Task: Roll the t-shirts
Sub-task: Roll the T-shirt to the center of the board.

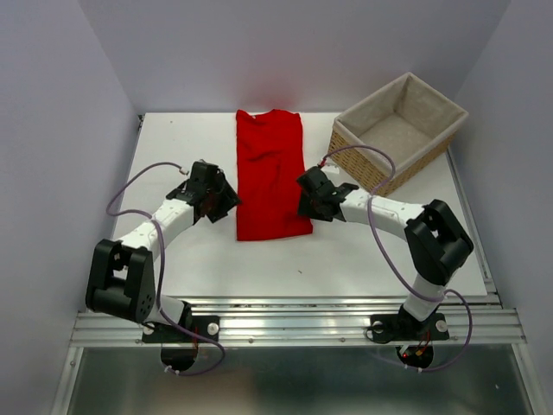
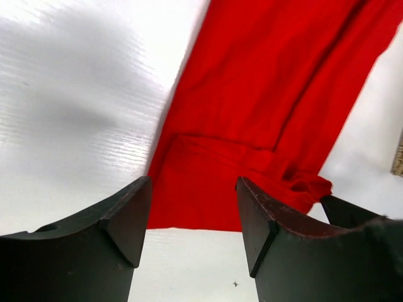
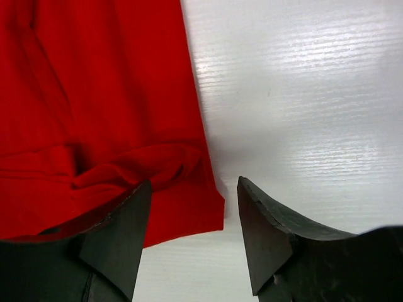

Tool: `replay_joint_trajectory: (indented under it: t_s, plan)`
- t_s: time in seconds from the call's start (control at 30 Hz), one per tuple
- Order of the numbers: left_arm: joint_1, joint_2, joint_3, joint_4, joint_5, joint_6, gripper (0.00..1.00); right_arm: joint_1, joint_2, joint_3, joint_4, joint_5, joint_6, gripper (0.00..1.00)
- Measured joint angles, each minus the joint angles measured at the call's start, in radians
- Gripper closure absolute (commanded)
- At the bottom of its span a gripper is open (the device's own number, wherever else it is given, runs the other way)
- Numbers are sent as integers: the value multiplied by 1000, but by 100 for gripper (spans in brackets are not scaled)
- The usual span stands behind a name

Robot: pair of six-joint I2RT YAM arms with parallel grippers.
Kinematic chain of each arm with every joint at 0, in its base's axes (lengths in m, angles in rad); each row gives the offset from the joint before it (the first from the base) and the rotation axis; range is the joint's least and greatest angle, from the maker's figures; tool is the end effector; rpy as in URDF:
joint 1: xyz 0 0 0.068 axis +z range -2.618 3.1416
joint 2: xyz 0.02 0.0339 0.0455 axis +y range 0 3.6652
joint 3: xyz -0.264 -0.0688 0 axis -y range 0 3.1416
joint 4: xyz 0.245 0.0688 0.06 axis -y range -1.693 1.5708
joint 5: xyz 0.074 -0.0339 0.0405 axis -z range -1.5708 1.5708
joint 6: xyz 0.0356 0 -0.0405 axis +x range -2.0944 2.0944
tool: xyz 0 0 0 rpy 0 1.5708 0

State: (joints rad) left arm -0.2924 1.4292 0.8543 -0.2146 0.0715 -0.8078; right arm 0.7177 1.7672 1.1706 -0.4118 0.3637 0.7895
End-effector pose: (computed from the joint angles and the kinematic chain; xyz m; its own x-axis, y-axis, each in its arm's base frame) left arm 0.2847 -0.0884 0.2142 -0.7125 -0.5384 -0.4500 -0.2594 0.7980 -0.5440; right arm 0.2834 0.2306 0.1937 -0.7837 0.1967 -0.5892 0.1203 0.9787 0.1667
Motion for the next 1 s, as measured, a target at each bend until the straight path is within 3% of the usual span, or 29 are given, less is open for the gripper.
replay_joint_trajectory:
  t_s: [0.07, 0.13, 0.17, 0.2, 0.23, 0.33, 0.6, 0.83, 1.0]
  plan:
    - [0, -32, 18, -19, -14, 8, 41, 0, -26, 0, 1, 2, 0, 37]
    - [0, -82, 28, -31, -25, 18, 66, 0, -69, -1, 0, -1, -1, 42]
    - [0, -108, 28, -35, -26, 16, 78, 0, -90, -2, 1, -5, -2, 49]
    - [-1, -134, 28, -41, -24, 25, 100, 0, -113, -3, 3, -9, -6, 59]
    - [-1, -154, 27, -43, -20, 38, 100, 2, -129, -4, 3, -10, -4, 78]
    - [-12, -210, 6, -33, 0, 47, 100, 6, -161, -9, 5, -24, -4, 95]
    - [-62, -198, -105, -7, 92, 41, 100, 66, -80, 1, 11, -102, -17, 99]
    - [-79, -92, -119, 97, 156, 27, 100, 82, 18, 18, 32, -185, -15, 99]
    - [-79, 2, -143, 136, 152, 26, 100, 82, 56, 33, 44, -164, -10, 99]
